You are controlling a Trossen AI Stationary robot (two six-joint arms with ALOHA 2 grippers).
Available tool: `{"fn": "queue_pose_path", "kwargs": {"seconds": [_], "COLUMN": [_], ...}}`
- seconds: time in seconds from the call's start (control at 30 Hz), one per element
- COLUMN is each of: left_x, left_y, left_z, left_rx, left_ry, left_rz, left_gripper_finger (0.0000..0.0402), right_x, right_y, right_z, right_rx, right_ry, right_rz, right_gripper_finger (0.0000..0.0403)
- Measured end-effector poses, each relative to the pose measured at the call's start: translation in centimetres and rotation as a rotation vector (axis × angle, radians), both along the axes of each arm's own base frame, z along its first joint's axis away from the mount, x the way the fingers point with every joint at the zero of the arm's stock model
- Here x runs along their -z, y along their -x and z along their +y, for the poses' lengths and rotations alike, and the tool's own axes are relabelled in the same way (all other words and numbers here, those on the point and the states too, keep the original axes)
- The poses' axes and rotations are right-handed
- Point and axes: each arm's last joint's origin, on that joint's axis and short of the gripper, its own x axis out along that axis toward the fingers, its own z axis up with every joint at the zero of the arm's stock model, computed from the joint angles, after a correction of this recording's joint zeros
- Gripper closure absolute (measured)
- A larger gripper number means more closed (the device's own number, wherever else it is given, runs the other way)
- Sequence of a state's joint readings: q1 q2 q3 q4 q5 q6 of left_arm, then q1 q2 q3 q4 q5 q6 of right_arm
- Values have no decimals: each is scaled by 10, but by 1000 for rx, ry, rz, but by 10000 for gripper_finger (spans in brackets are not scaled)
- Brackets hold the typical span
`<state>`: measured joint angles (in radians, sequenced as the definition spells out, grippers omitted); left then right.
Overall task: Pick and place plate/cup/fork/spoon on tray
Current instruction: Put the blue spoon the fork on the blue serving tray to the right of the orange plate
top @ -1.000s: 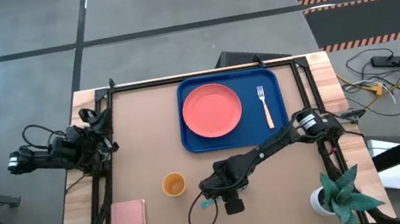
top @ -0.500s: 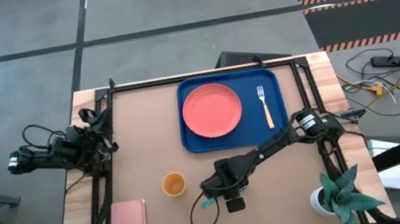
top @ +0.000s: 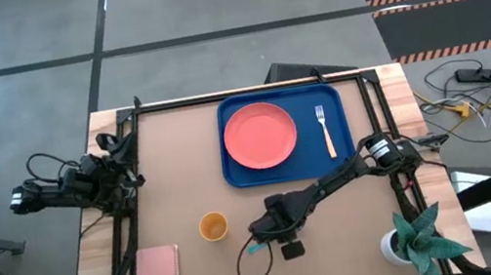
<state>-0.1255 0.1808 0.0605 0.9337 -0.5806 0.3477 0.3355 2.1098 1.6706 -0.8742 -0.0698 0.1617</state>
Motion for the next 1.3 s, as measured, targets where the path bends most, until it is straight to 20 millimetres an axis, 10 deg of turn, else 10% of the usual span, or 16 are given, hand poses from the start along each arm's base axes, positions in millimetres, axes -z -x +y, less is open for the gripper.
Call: {"fn": "queue_pose_path", "kwargs": {"seconds": [0.2,0.5,1.0,1.3], "left_x": [0,0,0,0], "left_y": [0,0,0,0], "left_z": [0,0,0,0], "left_rx": [0,0,0,0], "left_ry": [0,0,0,-1], "left_rz": [-1,-1,0,2], "left_gripper_finger": [402,402,402,402], "right_x": [0,-6,-84,-129], "right_y": [0,0,45,70], "right_z": [-1,0,-21,-71], "right_rx": [-4,-54,-583,-733], "right_ry": [5,0,259,455], "right_rz": [1,-2,259,288], "right_gripper_finger": [387,393,394,394]}}
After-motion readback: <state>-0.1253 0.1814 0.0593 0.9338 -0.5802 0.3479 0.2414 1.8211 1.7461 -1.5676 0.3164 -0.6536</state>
